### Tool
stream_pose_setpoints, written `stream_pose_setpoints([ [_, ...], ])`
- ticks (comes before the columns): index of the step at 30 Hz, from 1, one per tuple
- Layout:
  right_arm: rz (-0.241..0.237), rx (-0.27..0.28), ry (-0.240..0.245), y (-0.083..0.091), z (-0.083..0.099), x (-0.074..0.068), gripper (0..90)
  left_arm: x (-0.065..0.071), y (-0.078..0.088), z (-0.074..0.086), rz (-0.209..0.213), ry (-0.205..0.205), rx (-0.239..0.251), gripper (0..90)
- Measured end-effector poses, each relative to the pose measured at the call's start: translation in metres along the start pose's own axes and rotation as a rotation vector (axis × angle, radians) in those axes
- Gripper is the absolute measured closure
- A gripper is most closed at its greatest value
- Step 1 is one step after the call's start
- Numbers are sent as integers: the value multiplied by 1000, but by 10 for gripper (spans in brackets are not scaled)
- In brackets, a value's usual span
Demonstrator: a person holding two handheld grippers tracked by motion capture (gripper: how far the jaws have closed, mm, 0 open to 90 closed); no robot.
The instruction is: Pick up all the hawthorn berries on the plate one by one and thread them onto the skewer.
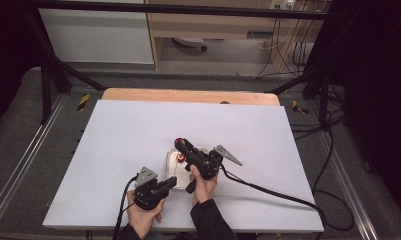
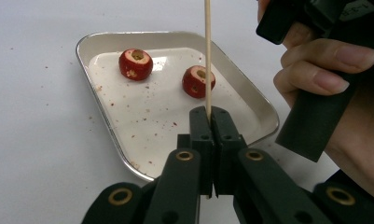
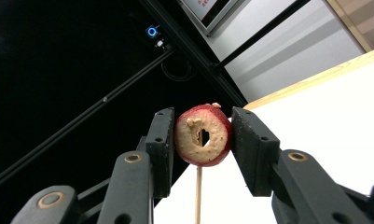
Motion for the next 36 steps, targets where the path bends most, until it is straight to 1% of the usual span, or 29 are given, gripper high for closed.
stream_pose_setpoints([
  [5,3,5,18,1,-1,-1,613,-2,1,-1,0,-6,1,889],
  [7,12,1,38,2,0,-1,613,-2,2,-2,5,-10,4,889],
  [10,17,0,40,1,0,-1,613,-3,3,-2,10,-3,4,889],
  [14,17,-17,28,2,0,-1,613,-3,2,-3,12,4,-5,889],
  [17,16,-26,32,2,1,-1,614,-3,1,-2,13,4,-10,889],
  [18,15,-27,38,3,1,-1,614,-3,1,-2,19,7,-22,889],
  [22,15,-35,74,4,0,-2,615,-6,3,-3,19,9,-23,889],
  [23,15,-35,74,4,0,-2,615,-6,4,-3,16,11,-22,889],
  [25,16,-44,102,6,-3,-3,616,-7,5,-4,9,2,-22,889],
  [27,13,-57,98,7,-5,-1,615,-6,4,-3,4,-19,-28,889],
  [29,15,-74,81,8,-5,0,616,-5,3,-2,4,-28,-39,890],
  [30,19,-84,81,9,-5,1,616,-6,2,-1,4,-31,-46,889],
  [31,22,-94,80,9,-5,2,616,-9,4,-2,-2,-45,-53,889],
  [32,24,-108,77,10,-7,3,615,-9,4,-2,-2,-45,-53,889],
  [33,25,-124,76,10,-8,4,615,-13,6,-3,-16,-67,-64,889],
  [34,26,-145,75,11,-10,5,615,-13,6,-3,-16,-67,-64,888],
  [35,22,-158,83,11,-11,5,615,-14,7,-4,-23,-81,-72,887],
  [36,25,-174,88,11,-12,5,615,-15,7,-4,-34,-112,-93,887],
])
Point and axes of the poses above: each handheld gripper's, and its own axes: y roughly backward along the jaws, z roughly out of its underside, x roughly to its right, the point moved 4 cm from there along -y, roughly forward along the jaws, and after that the axes turned 15 degrees about z, right-handed, at the moved point
